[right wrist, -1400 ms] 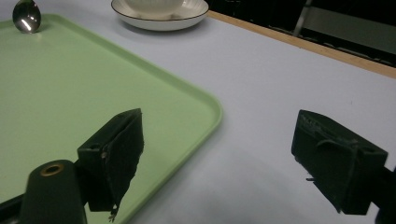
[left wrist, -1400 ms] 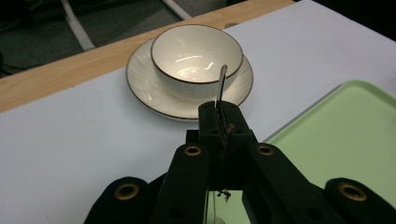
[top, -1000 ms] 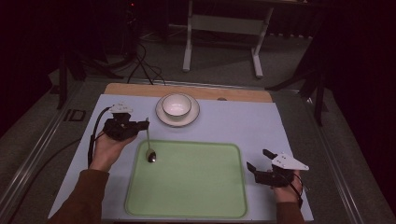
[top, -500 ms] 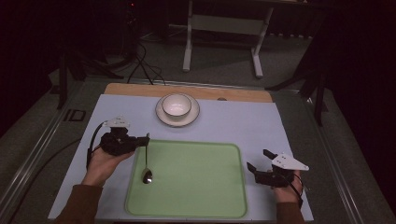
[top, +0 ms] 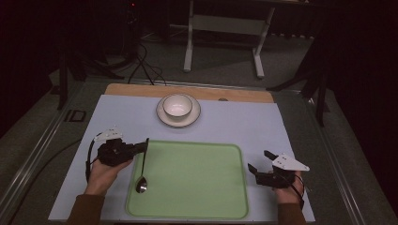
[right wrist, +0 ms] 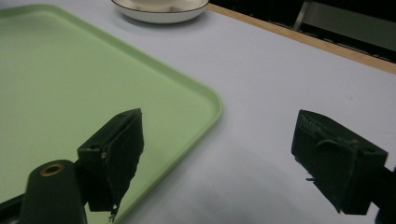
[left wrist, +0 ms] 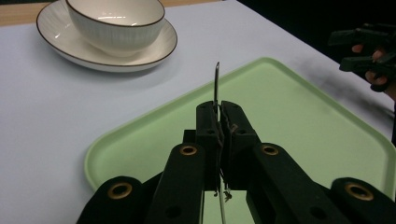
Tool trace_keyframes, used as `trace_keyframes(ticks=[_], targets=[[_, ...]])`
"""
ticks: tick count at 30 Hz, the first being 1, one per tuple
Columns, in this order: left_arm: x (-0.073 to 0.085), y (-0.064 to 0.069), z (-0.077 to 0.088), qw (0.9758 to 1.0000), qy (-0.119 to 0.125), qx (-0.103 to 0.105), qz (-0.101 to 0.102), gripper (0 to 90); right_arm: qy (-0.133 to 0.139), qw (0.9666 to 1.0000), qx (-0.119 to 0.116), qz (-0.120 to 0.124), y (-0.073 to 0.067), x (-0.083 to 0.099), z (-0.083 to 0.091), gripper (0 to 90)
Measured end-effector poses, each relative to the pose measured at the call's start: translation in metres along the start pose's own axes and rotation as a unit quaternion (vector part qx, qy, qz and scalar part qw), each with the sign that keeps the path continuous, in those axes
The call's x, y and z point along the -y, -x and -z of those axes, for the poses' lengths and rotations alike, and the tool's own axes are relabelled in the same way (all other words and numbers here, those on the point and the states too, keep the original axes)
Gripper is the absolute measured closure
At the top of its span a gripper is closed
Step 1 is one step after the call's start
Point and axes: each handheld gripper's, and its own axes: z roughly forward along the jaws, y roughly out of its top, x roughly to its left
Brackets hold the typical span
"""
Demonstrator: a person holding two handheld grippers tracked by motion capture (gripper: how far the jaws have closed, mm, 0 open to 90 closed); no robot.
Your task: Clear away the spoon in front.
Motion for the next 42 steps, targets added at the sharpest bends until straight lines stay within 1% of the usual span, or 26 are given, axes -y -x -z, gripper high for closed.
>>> trace_keyframes(ticks=[2,5,10,15,16,18,22,26,30,34,40,42], targets=[[0.006,-0.002,-0.001,1.0,0.002,0.001,0.006,85.2,-0.001,1.0,0.0,0.0,0.0,0.0,0.0,16.6],[0.012,-0.005,-0.003,0.9999,-0.004,0.0,0.015,85.4,-0.002,1.0,0.001,0.001,-0.001,0.0,0.0,16.6],[0.019,-0.011,-0.004,0.9994,0.005,0.006,0.033,84.8,-0.004,1.0,0.001,0.002,-0.001,0.0,0.0,16.6],[0.028,-0.014,-0.007,0.9988,0.0,0.004,0.049,84.1,-0.003,1.0,0.0,0.002,-0.001,0.0,0.001,16.6],[0.029,-0.014,-0.008,0.9988,-0.002,0.003,0.049,83.7,-0.003,1.0,0.0,0.002,-0.001,0.0,0.001,16.6],[0.033,-0.015,-0.01,0.9984,-0.005,0.004,0.056,83.2,-0.003,1.0,0.0,0.002,-0.001,0.0,0.0,16.6],[0.039,-0.018,-0.015,0.998,-0.017,0.005,0.06,82.4,-0.003,1.0,-0.002,0.004,-0.001,0.0,0.0,16.7],[0.044,-0.022,-0.022,0.9968,-0.033,0.006,0.073,82.3,-0.003,1.0,-0.002,0.004,-0.001,0.0,0.0,16.7],[0.049,-0.027,-0.029,0.9955,-0.056,-0.005,0.077,81.6,-0.004,1.0,-0.003,0.004,-0.001,0.0,0.0,16.7],[0.051,-0.028,-0.033,0.9946,-0.071,-0.02,0.073,81.1,-0.005,1.0,-0.004,0.004,-0.001,0.0,-0.001,16.8],[0.052,-0.025,-0.039,0.9936,-0.091,-0.048,0.047,78.3,-0.006,1.0,-0.005,0.006,-0.002,0.0,-0.001,16.7],[0.052,-0.023,-0.04,0.9923,-0.099,-0.067,0.034,75.0,-0.006,1.0,-0.005,0.005,-0.002,0.0,-0.001,16.9]])
